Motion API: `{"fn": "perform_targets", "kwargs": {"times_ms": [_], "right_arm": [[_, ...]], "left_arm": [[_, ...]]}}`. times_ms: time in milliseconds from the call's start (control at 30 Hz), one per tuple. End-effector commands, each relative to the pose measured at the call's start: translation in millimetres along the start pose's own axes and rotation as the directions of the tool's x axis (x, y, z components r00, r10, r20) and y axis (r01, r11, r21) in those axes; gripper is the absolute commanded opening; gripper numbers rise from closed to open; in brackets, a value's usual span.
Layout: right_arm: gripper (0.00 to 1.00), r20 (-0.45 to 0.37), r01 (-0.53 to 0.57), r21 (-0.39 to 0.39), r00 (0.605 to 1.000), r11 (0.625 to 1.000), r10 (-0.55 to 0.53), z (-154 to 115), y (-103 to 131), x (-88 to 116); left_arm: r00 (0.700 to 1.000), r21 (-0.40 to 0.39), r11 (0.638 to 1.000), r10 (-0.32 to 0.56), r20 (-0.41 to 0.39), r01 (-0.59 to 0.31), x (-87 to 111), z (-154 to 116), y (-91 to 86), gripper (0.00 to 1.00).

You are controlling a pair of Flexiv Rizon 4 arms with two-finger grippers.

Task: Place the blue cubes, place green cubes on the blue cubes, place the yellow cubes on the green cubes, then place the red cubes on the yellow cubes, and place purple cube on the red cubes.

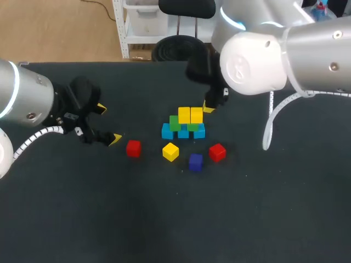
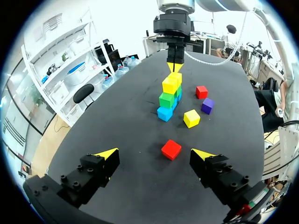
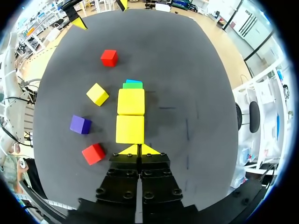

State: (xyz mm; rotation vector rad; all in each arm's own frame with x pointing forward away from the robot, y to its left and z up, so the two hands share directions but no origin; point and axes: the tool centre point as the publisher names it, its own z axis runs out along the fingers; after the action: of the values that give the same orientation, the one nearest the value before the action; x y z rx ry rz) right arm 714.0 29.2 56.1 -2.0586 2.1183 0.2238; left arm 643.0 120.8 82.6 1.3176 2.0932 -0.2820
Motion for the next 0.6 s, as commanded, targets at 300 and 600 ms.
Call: {"fn": "perform_targets", "kwargs": {"times_ms": [300, 600], "right_arm": [[0.0, 0.002, 0.002, -0.003, 1.0, 1.0, -0.002, 0.4, -1.4, -1.1], [0.0, -0.001, -0.001, -0.004, 1.0, 1.0, 0.001, -1.6, 1.4, 4.4]], "left_arm": [[1.0, 0.001, 1.0, 0.001, 0.004, -0.001, 1.0, 0.1, 0.3, 1.0], [1.0, 0.001, 1.0, 0.001, 0.004, -0.001, 1.0, 0.1, 0.3, 1.0]]}}
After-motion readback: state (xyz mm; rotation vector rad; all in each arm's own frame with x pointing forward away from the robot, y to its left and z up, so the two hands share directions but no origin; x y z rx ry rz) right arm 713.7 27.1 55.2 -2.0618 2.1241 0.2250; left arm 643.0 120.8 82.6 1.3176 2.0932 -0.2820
